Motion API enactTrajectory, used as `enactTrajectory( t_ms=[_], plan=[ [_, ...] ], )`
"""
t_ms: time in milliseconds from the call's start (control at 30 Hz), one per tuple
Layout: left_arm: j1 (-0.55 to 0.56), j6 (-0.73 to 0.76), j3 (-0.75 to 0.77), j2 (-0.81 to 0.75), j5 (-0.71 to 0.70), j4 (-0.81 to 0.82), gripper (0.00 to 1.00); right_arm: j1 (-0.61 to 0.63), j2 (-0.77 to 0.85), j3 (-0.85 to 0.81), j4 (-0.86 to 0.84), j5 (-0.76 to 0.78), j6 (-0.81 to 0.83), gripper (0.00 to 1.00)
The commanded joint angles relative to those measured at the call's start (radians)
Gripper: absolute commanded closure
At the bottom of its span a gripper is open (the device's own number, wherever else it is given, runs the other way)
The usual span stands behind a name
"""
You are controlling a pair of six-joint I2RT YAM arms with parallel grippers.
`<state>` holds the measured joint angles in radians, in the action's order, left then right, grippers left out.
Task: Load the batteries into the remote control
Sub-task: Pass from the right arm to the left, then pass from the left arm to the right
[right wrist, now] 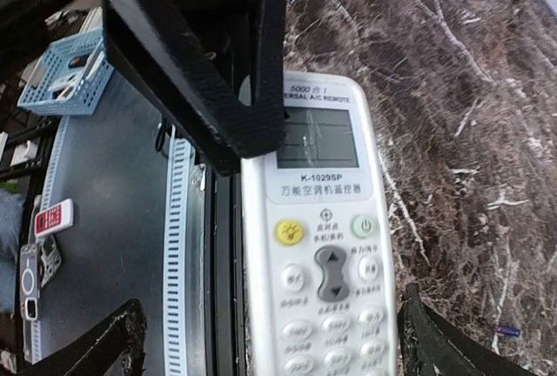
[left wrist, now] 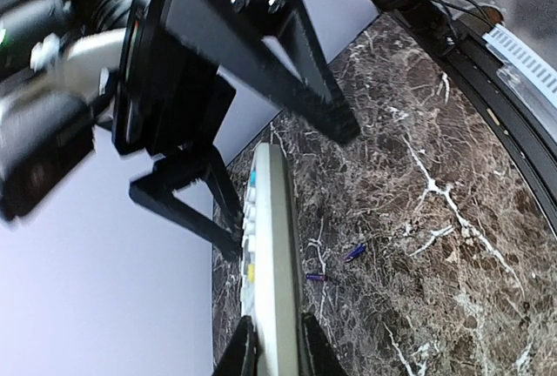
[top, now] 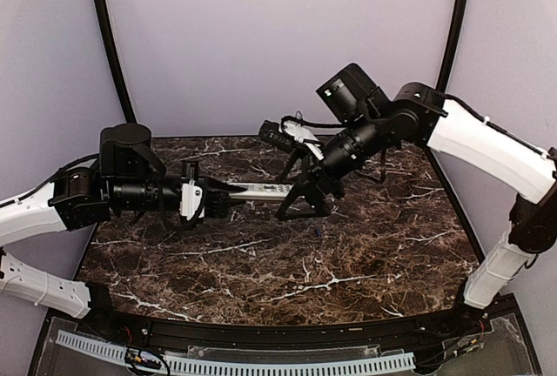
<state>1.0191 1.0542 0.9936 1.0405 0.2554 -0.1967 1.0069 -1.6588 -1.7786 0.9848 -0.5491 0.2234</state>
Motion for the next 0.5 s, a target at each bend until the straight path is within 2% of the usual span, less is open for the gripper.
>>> enactTrajectory(
  t_ms=[0,100,167,233,267,300,367,467],
  plan=[
    [-0.001,-0.336,-0.055,-0.050,-0.097,0.167,1.00,0.006,0.191,0.089,-0.244,0.121,-0.012,0.01],
    [-0.001,-0.557,-0.094,-0.076,-0.093,0.265,1.00,0.006,0.326,0.239,-0.433,0.208,0.007,0.01],
    [-0.001,-0.747,-0.125,-0.100,-0.066,0.351,1.00,0.007,0.406,0.341,-0.560,0.243,0.030,0.01],
    [-0.002,-1.016,-0.159,-0.125,-0.038,0.442,1.00,0.007,0.457,0.419,-0.672,0.250,0.044,0.01],
    [-0.003,-1.084,-0.170,-0.128,-0.028,0.473,1.00,0.006,0.473,0.447,-0.728,0.258,0.041,0.01],
    [-0.004,-1.207,-0.194,-0.129,-0.030,0.533,1.00,0.007,0.481,0.464,-0.762,0.265,0.036,0.02],
    [-0.004,-1.354,-0.222,-0.121,-0.051,0.596,1.00,0.008,0.480,0.478,-0.794,0.271,0.025,0.04],
    [-0.005,-1.464,-0.250,-0.109,-0.041,0.651,1.00,0.009,0.444,0.473,-0.799,0.270,0.020,0.07]
  ],
)
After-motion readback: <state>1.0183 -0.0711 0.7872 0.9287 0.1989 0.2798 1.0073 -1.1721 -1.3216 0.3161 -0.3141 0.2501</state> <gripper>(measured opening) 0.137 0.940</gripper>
